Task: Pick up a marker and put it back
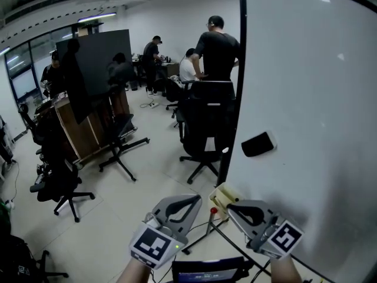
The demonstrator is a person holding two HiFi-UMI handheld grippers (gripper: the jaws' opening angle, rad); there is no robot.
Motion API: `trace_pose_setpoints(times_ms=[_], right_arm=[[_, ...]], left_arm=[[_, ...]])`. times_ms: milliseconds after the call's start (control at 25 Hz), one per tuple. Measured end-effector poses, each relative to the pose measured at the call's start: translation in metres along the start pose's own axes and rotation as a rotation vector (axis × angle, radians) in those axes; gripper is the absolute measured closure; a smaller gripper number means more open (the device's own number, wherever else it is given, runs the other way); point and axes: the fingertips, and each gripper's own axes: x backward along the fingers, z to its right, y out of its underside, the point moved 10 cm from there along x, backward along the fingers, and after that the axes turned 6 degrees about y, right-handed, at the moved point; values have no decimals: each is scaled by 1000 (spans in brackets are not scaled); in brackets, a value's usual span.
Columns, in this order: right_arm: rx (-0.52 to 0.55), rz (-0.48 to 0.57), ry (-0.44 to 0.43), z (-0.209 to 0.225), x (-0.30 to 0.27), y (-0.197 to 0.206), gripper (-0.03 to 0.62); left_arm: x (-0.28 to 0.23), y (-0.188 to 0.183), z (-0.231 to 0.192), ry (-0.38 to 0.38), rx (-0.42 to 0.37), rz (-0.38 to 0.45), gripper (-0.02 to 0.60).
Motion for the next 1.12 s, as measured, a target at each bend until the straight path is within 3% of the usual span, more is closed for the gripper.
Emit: trace_pose_setpoints(times_ms=[400, 800, 1120], right_arm=[[-25, 13, -100, -8, 55, 2, 582], [-94, 24, -199, -32, 55, 0, 582], [-86, 30, -301, -107, 11, -15, 582]], left_arm=[[8, -13, 77, -96, 0, -49, 581], [48, -20, 108, -208, 52, -103, 581], [138, -7, 109, -294, 69, -113, 581]])
